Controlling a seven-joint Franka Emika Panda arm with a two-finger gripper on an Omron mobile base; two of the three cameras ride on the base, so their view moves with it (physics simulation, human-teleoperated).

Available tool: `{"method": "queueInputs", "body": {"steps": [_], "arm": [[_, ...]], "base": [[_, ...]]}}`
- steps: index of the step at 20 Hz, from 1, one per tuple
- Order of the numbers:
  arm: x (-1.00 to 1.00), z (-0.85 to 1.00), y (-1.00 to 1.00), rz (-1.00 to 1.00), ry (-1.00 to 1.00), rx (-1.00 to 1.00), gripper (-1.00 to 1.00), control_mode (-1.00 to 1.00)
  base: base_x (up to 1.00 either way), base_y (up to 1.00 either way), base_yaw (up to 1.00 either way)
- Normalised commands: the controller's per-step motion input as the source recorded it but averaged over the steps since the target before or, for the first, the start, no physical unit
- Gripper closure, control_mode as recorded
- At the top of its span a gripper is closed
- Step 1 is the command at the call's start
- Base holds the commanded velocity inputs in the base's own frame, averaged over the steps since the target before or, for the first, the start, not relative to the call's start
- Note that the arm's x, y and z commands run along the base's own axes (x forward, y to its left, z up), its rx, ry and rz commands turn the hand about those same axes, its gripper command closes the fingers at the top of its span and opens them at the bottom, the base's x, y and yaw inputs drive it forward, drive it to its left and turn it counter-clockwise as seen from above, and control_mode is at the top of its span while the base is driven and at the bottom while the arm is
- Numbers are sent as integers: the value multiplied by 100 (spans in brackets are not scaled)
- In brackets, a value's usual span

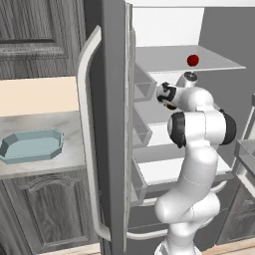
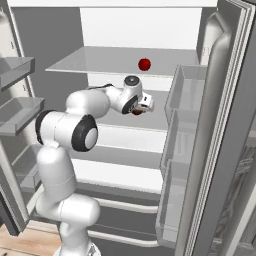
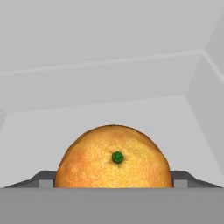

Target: Pick the apple and orange from the fridge and place them inside the tupperware on the counter.

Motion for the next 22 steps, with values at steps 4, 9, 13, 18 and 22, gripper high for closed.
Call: {"method": "queueInputs", "body": {"steps": [4, 9, 13, 18, 22], "arm": [[-83, 8, 0, 0, -20, 0, 100, -100], [-97, 49, 0, 0, -6, 6, 100, -100], [-92, 76, 0, 0, 18, 3, 100, -100], [-91, 80, 0, 0, 35, 13, 100, -100], [-100, 55, 0, 0, 21, 19, 100, -100]], "base": [[0, 0, 0], [0, 0, 0], [0, 0, 0], [0, 0, 0], [0, 0, 0]]}}
